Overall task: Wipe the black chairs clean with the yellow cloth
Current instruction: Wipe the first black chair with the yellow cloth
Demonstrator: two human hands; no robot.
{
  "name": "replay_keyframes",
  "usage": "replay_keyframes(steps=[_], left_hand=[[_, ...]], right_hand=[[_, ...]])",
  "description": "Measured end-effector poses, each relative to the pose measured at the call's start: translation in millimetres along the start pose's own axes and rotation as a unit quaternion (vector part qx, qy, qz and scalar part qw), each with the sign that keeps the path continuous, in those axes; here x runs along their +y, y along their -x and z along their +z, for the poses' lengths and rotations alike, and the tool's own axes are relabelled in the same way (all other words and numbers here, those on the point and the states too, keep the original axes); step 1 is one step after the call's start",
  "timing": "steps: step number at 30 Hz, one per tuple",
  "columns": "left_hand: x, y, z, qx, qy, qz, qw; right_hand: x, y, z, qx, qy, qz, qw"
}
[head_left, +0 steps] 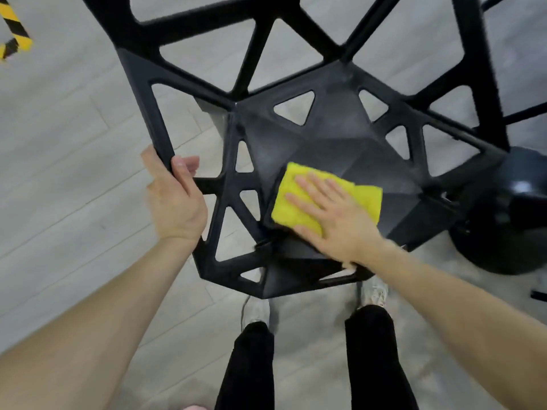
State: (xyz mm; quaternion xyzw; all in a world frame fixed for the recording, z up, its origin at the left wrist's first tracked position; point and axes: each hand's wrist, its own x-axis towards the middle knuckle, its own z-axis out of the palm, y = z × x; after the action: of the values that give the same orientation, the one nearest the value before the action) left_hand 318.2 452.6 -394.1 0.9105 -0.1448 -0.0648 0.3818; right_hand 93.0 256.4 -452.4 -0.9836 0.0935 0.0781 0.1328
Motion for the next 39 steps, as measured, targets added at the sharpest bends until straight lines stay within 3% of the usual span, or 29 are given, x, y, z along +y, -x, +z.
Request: replay_keyframes(steps=[3,5,6,9,10,12,14,17,20,21,25,28,30,32,35,37,39], left_hand=[[-8,-3,2,0.011,0.006,0.018,1.0],[-12,-4,6,0.01,0.017,0.027,0.999],[-12,-4,5,0.009,0.022,0.03,0.999],[-11,-6,4,0.005,0.023,0.027,0.999],[-10,-5,4,0.002,0.025,0.025,0.999],[-10,-5,3,0.0,0.029,0.017,0.999],[-13,-6,5,-0.003,0.036,0.014,0.999],[-13,-6,6,0.01,0.054,0.012,0.998],[-13,-4,7,0.019,0.08,-0.007,0.997],[-12,-4,7,0.022,0.083,-0.012,0.996],[-11,2,5,0.02,0.066,-0.044,0.997],[-9,16,6,0.035,0.066,-0.053,0.996],[-10,27,9,0.044,0.072,-0.051,0.995],[-11,40,15,0.058,0.069,-0.043,0.995],[-10,53,26,0.071,0.071,-0.045,0.994],[-10,56,29,0.076,0.077,-0.058,0.992],[-9,57,29,0.069,0.073,-0.073,0.992]], right_hand=[[66,-42,-20,0.073,0.057,0.232,0.968],[27,-51,-9,0.098,0.033,0.327,0.939],[-18,-46,2,0.102,0.016,0.324,0.94],[-149,-14,19,0.045,-0.054,0.196,0.978],[-161,-3,19,0.034,-0.066,0.163,0.984],[-121,20,16,0.043,-0.058,0.126,0.989],[-43,48,9,0.083,-0.014,0.188,0.979],[47,77,-9,0.133,0.043,0.338,0.931],[-4,62,4,0.182,0.005,0.437,0.881],[-42,60,12,0.186,-0.008,0.427,0.885],[-139,69,41,0.13,-0.067,0.158,0.977],[-92,95,45,0.123,-0.054,0.076,0.988],[-26,114,38,0.172,-0.03,0.155,0.972],[44,131,24,0.207,-0.018,0.31,0.928],[49,126,17,0.232,-0.075,0.454,0.857],[-15,120,31,0.248,-0.096,0.461,0.847],[-81,130,51,0.222,-0.112,0.347,0.904]])
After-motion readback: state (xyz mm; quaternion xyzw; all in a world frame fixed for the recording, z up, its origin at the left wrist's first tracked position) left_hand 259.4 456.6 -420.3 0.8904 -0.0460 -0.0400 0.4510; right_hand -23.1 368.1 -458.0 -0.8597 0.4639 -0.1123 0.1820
